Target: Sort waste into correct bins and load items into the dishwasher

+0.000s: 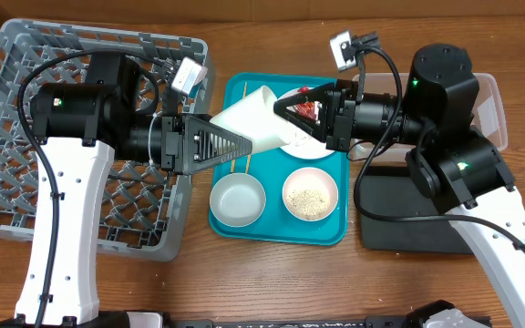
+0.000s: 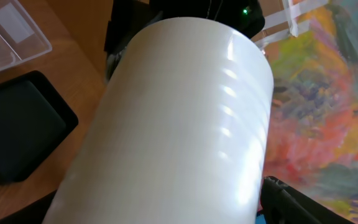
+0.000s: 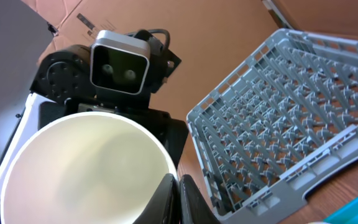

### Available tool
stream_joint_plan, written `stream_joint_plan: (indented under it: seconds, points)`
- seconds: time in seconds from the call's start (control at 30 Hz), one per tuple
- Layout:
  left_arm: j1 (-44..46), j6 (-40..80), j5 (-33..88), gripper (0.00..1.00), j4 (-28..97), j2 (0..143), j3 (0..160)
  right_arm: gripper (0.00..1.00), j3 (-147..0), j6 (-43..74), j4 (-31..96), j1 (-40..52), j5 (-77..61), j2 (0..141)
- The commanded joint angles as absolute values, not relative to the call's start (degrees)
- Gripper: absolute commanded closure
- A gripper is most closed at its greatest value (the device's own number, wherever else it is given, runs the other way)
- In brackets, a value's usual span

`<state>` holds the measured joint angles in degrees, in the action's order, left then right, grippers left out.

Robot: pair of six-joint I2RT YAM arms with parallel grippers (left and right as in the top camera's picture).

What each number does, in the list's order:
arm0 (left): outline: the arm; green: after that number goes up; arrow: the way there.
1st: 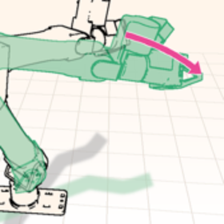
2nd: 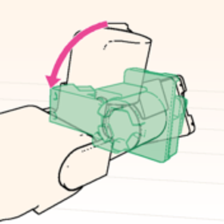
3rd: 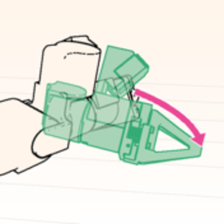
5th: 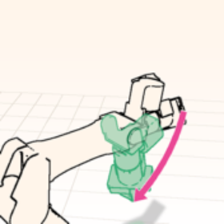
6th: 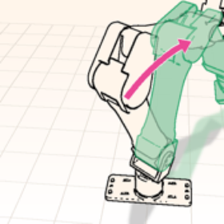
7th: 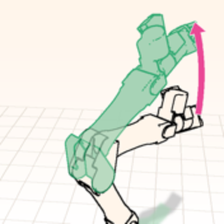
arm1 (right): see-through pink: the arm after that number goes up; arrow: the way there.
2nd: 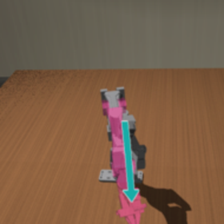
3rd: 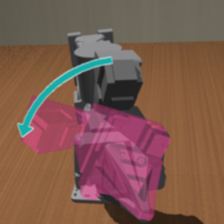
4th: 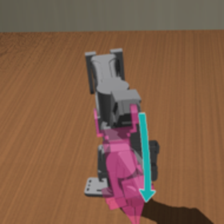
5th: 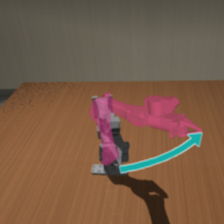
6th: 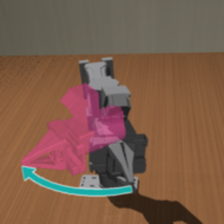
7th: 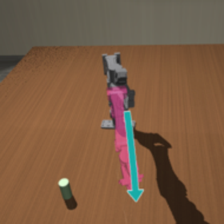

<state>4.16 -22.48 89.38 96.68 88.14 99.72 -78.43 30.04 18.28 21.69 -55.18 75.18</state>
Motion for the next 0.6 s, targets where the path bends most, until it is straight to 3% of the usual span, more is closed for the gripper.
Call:
stream_joint_plan:
  seconds: [0.0,0.57]
  points:
    - [4.43,-23.18,90.59,0.14,96.79,87.96,99.37,0.96,-79.94,30.26,18.74,20.29,-57.21,74.81]
    - [4.4,-23.14,90.56,0.19,94.83,87.96,99.37,0.96,-79.94,30.26,19.73,18.52,-61.82,74.81]
